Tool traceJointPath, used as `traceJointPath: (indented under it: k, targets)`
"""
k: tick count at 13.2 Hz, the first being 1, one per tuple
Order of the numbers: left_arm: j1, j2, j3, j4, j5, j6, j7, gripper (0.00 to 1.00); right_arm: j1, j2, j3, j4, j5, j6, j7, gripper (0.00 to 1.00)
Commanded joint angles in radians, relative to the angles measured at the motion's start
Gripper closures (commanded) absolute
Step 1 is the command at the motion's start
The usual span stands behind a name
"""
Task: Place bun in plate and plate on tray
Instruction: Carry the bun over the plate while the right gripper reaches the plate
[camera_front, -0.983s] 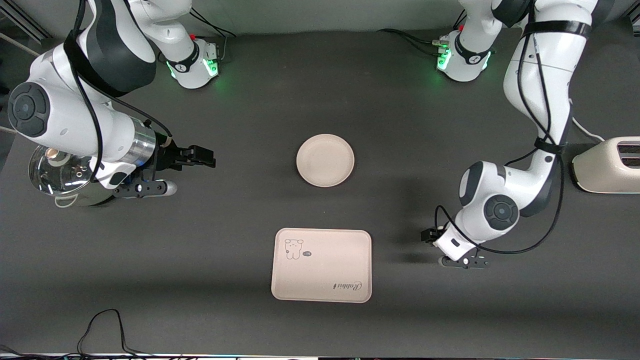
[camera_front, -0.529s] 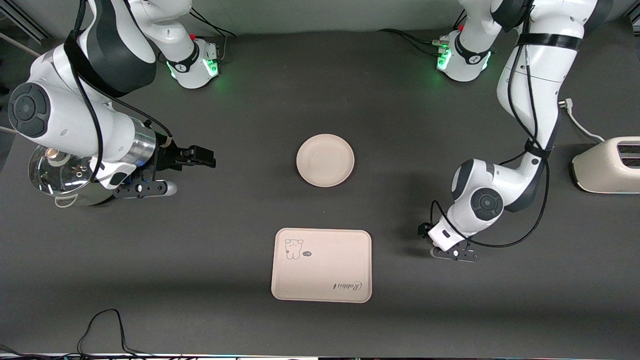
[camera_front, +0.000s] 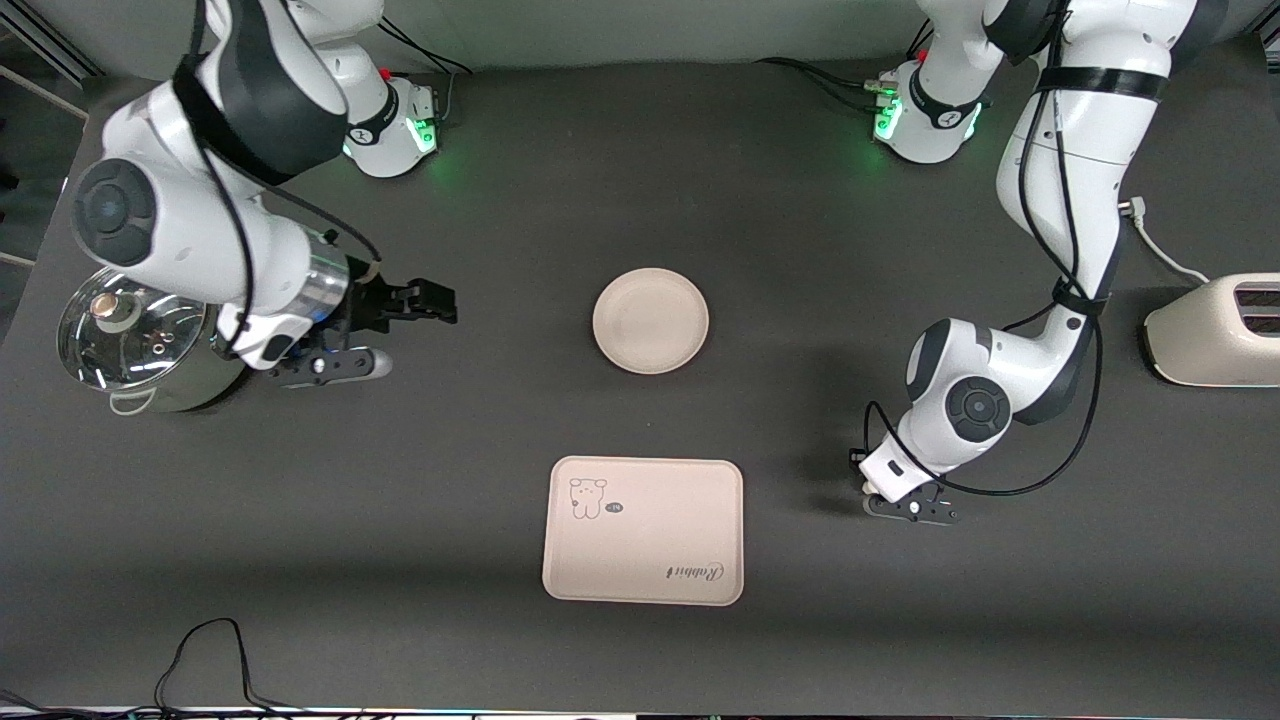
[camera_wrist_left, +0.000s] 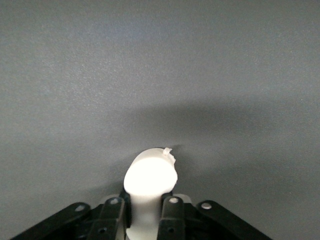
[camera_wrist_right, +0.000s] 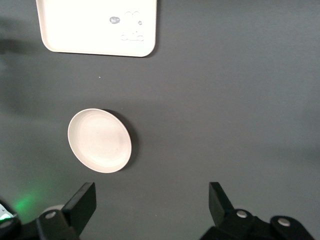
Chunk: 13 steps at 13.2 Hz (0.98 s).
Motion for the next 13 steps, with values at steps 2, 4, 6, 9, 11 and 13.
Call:
traceJointPath:
  k: [2, 4, 6, 9, 11, 13]
  targets:
    - [0.003, -0.074, -0.001, -0.009, 0.003, -0.065, -0.01, 1.0, 0.042, -0.157, -0.006, -0.288, 0.032, 0.244, 0.018, 0.0]
    - [0.001, -0.17, -0.004, -0.007, -0.001, -0.198, -0.008, 1.0, 0.087, -0.207, -0.009, -0.414, 0.071, 0.39, 0.018, 0.0]
    - [0.001, -0.294, -0.007, 0.011, -0.007, -0.373, -0.004, 1.0, 0.122, -0.228, -0.009, -0.492, 0.118, 0.506, 0.02, 0.0]
    - [0.003, -0.463, -0.004, 0.046, -0.065, -0.644, 0.002, 1.0, 0.168, -0.236, -0.009, -0.568, 0.134, 0.611, 0.02, 0.0]
    - [0.004, -0.59, -0.001, 0.046, -0.074, -0.783, 0.009, 1.0, 0.222, -0.221, -0.009, -0.612, 0.135, 0.729, 0.02, 0.0]
    - [0.01, -0.689, 0.001, 0.04, -0.091, -0.884, 0.009, 1.0, 0.254, -0.198, -0.009, -0.628, 0.15, 0.791, 0.021, 0.0]
